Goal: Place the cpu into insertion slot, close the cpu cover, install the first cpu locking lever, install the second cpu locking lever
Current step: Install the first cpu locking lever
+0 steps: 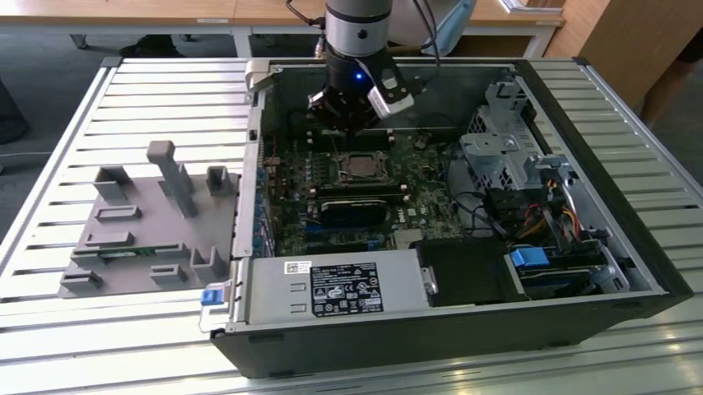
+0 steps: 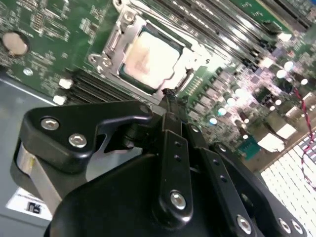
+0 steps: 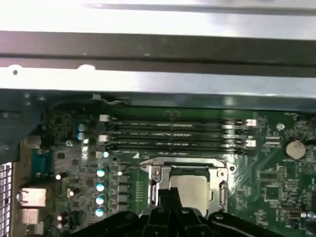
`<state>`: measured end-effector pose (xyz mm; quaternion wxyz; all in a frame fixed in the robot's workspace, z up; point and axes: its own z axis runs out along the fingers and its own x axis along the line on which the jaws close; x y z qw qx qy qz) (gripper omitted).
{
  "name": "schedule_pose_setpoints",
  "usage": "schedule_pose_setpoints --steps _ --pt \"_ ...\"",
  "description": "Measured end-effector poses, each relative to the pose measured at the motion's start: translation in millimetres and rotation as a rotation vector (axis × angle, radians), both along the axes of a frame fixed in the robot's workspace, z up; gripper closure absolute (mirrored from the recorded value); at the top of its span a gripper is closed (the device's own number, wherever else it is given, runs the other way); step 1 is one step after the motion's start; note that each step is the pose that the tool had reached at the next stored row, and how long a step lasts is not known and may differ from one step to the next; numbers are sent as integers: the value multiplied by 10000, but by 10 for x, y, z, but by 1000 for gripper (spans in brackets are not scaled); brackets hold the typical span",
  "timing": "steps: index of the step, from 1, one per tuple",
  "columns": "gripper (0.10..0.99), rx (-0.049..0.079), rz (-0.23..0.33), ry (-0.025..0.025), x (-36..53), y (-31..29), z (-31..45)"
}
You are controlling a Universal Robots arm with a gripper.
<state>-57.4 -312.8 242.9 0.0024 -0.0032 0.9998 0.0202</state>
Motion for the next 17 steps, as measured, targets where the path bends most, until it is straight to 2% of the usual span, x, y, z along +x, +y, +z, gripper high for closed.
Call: schedule_pose_setpoints --steps 4,6,9,17 --pt "980 30 -1 -6 -50 0 4" --pt "980 84 0 -10 -55 0 41" --pt "980 89 -1 -10 -70 0 68" --pt "980 146 -124 -10 -267 0 73"
